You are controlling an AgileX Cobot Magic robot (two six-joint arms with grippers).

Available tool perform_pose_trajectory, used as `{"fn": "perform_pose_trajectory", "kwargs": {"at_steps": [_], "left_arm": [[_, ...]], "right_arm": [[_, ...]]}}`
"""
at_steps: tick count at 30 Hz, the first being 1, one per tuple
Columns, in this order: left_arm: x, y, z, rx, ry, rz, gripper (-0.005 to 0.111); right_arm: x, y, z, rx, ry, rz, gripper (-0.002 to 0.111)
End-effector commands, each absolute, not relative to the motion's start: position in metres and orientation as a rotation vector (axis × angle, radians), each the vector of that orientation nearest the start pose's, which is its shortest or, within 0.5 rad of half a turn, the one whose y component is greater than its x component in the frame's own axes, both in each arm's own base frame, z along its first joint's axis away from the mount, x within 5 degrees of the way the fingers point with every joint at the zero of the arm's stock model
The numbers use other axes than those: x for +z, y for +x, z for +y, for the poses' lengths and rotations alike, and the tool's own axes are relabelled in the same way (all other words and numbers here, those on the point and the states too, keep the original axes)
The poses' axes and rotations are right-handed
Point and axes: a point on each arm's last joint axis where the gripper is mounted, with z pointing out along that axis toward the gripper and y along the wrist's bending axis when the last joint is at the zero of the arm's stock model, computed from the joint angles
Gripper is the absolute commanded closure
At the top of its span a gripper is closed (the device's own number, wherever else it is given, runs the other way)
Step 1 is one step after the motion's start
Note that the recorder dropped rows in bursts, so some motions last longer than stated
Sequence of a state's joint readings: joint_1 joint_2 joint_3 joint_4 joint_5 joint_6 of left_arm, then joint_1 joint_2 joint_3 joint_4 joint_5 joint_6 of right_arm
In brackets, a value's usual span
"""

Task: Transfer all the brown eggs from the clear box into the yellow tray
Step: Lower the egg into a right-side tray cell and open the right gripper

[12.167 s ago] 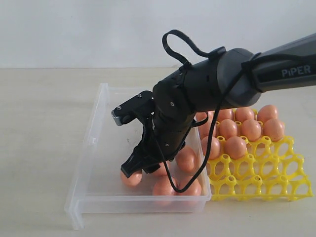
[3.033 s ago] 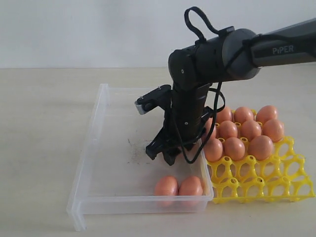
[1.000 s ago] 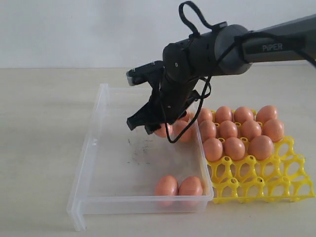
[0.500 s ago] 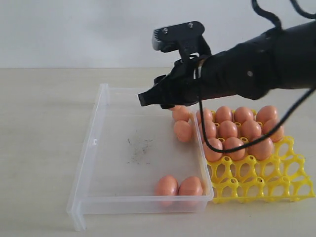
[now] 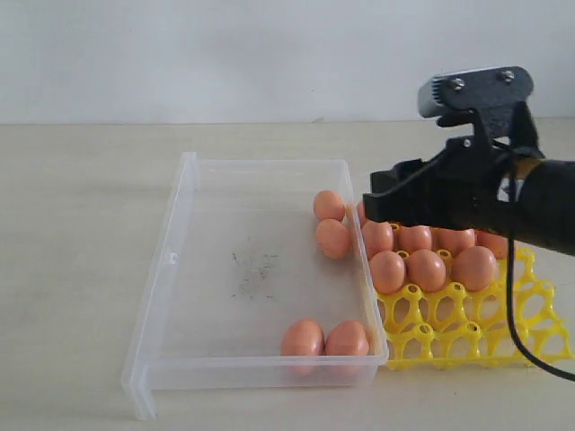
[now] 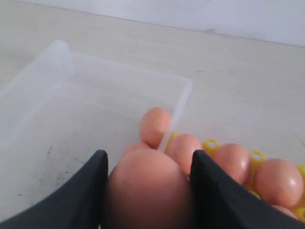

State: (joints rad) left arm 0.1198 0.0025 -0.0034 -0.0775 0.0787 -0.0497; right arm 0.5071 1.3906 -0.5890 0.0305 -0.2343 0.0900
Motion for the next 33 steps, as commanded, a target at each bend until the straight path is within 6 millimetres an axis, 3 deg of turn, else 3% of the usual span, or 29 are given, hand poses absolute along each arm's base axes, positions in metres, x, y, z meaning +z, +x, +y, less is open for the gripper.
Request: {"fn": "perform_pose_trajectory", "kwargs": {"at_steps": [1,6,14,19,23,28,33], "left_arm": [[0.206,0.056,0.006,-0.026,-0.199,1.546,0.103],[0.206,0.056,0.006,-0.026,-0.199,1.546,0.103],[0.206,0.056,0.006,-0.026,-0.199,1.546,0.103],[0.206,0.056,0.006,-0.026,-0.199,1.546,0.103],[0.206,0.056,0.006,-0.026,-0.199,1.546,0.103],[0.206,0.056,0.006,-0.026,-0.199,1.546,0.103],[0.206,0.056,0.006,-0.026,-0.199,1.546,0.103]], "right_arm": [[0.209,0.228,0.104,0.352,-0.264,1.984,0.109],[0.195,0.216,0.089,0.284,-0.230,1.932,0.109],[0.176,0.190,0.053,0.082,-0.020,1.801,0.109],[0.171,0.188,0.050,0.013,-0.064,1.846,0.109],[0.171,0.188,0.041,-0.040,0.044,1.853,0.109],[0.167,0.188,0.049,-0.007,-0.083,1.880,0.109],[0.146,0.193,0.052,-0.056,-0.137,1.941,0.109]]}}
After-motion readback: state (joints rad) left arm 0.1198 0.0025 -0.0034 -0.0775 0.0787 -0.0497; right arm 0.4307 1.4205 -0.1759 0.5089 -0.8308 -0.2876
